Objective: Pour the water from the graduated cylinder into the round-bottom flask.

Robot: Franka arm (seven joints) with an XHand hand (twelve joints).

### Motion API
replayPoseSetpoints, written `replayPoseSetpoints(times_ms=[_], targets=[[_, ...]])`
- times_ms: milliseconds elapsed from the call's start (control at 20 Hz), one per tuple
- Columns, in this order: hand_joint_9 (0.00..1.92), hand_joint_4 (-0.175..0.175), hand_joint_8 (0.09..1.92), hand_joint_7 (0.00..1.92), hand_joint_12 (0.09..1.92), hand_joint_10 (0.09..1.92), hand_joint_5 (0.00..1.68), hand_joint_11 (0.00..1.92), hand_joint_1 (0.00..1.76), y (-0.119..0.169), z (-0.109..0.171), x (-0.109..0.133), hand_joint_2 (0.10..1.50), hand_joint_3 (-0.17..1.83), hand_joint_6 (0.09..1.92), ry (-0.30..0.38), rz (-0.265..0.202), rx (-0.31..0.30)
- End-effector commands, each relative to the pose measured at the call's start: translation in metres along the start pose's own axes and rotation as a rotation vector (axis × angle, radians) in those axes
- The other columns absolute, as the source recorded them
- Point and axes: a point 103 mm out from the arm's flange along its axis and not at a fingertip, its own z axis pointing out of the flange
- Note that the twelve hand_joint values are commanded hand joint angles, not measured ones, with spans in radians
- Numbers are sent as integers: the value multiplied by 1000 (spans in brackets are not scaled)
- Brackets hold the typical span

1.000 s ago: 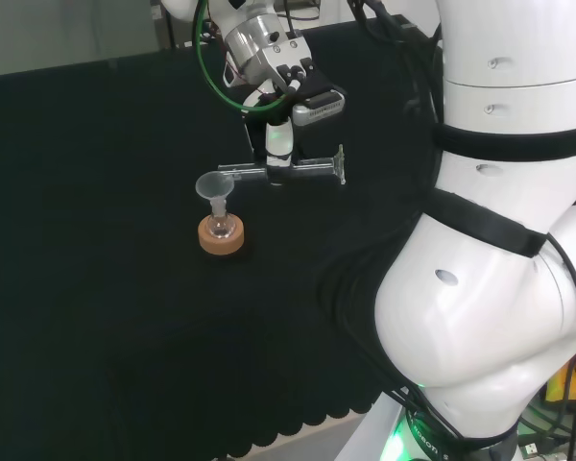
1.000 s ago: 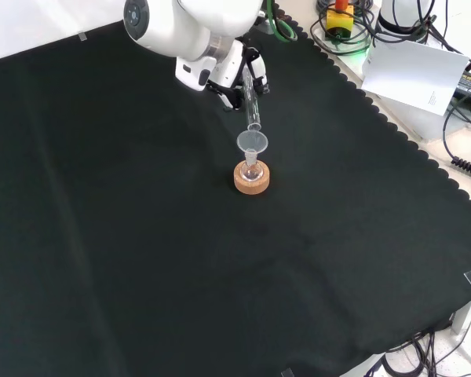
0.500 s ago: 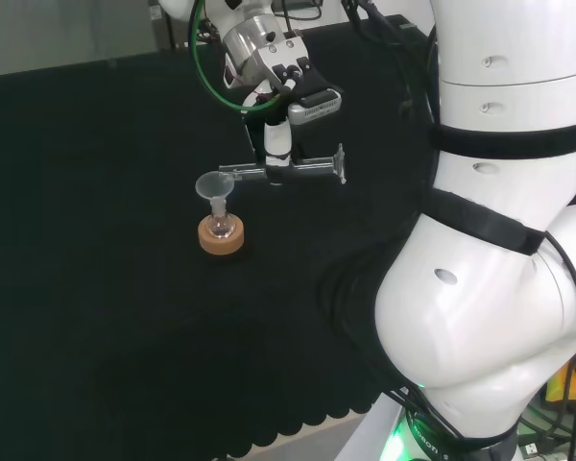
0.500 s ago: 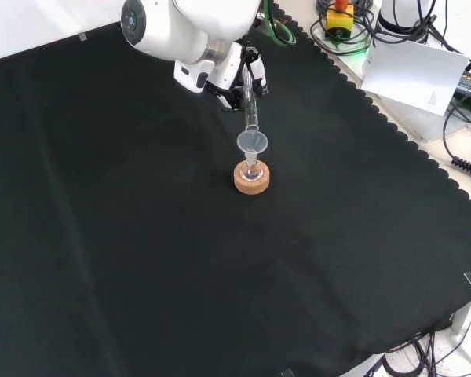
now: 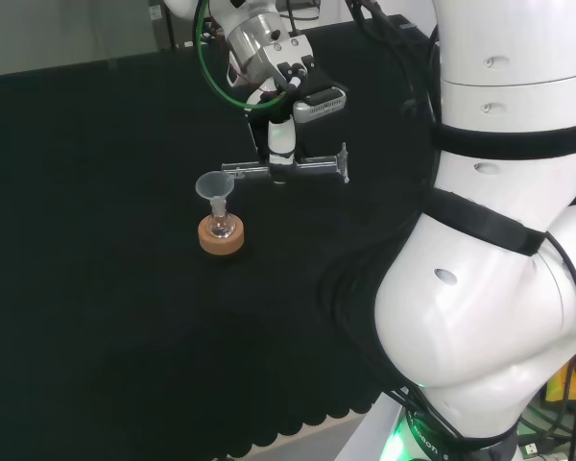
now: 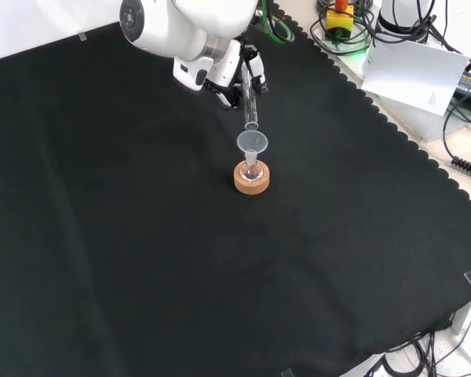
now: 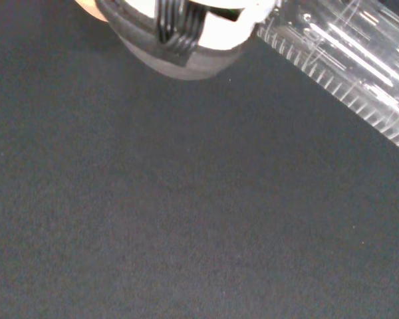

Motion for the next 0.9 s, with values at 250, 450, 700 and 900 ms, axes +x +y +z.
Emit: replayPoseSetpoints(times_ms=[250,450,700,900], targets=[[1886,-175,325,1711,571,89,1247,1401,1208,-7,-5,1,1085,-175,595,-11,-5,-14],[1886,-175,328,1710,570,90,1247,1402,1208,-10,-6,3,1085,-175,595,-17,-3,-12],[1886,-175,331,1709,569,92,1246,1403,1208,-17,-13,11,1085,-175,596,-17,-30,-74],[1884,-175,333,1708,567,92,1246,1401,1208,-20,-16,18,1085,-175,596,-2,-82,-137]])
